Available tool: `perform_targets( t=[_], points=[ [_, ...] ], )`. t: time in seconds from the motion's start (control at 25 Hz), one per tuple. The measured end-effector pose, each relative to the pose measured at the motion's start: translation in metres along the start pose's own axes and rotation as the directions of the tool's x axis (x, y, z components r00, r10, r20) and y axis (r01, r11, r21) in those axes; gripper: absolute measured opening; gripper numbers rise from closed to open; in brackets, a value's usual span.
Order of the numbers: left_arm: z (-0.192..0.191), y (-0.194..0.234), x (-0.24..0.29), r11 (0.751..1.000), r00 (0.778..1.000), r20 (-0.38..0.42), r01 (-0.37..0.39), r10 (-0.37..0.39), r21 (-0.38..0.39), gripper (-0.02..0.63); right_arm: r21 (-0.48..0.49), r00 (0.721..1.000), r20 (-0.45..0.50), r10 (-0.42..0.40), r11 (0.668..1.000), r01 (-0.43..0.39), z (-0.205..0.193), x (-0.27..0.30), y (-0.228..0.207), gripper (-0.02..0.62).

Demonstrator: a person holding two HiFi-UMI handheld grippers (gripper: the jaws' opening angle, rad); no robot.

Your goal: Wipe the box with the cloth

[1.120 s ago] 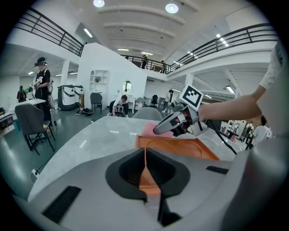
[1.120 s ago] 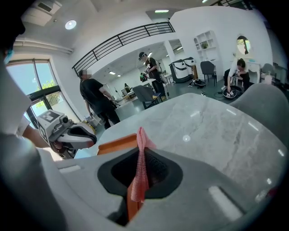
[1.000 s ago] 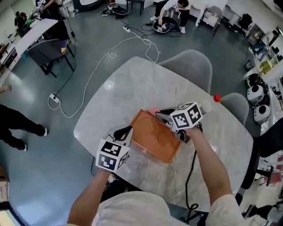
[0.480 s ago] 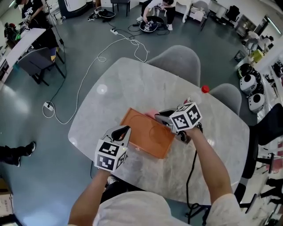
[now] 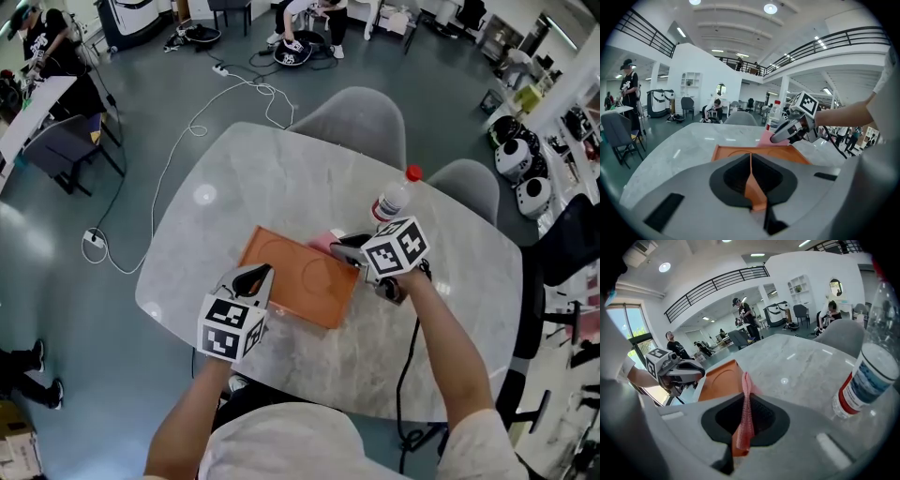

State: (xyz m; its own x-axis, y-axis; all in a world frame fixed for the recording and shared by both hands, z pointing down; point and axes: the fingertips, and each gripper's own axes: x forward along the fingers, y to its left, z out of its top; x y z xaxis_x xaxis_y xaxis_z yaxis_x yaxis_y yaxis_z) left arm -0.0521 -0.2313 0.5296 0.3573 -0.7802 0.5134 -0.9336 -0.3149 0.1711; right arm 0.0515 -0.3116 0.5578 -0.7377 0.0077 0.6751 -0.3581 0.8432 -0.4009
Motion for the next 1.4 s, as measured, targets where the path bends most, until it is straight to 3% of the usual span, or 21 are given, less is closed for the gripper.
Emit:
perform_targets(
  t=[0.48,0.76,1.12,1.4],
  points=[
    [-0.003,-0.011,0.003,1.0,1.0,-0.002,0.015,-0.015,0.011,0.015,0.031,0.999,0.01,-0.04,0.999,0.039,-0.019,-0.021,-0.01,0.018],
    [0.005,-0.003,-0.017,1.0,1.0,0.011,-0.027,0.027,-0.008,0.015,-0.059,0.996,0.03,-0.09,0.994,0.091,0.017,-0.028,-0.009,0.018],
    [0.001,0.02,-0.042,0.992,0.993,0.029,-0.113,0.114,-0.052,0.015,-0.206,0.999,0.024,-0.032,0.978,0.036,0.076,0.011,0.024,0.018],
    [-0.004,0.051,-0.058,0.984,0.987,0.046,-0.15,0.155,-0.101,0.015,-0.29,0.999,-0.005,-0.039,0.956,0.036,0.119,0.054,0.043,0.018]
  ],
)
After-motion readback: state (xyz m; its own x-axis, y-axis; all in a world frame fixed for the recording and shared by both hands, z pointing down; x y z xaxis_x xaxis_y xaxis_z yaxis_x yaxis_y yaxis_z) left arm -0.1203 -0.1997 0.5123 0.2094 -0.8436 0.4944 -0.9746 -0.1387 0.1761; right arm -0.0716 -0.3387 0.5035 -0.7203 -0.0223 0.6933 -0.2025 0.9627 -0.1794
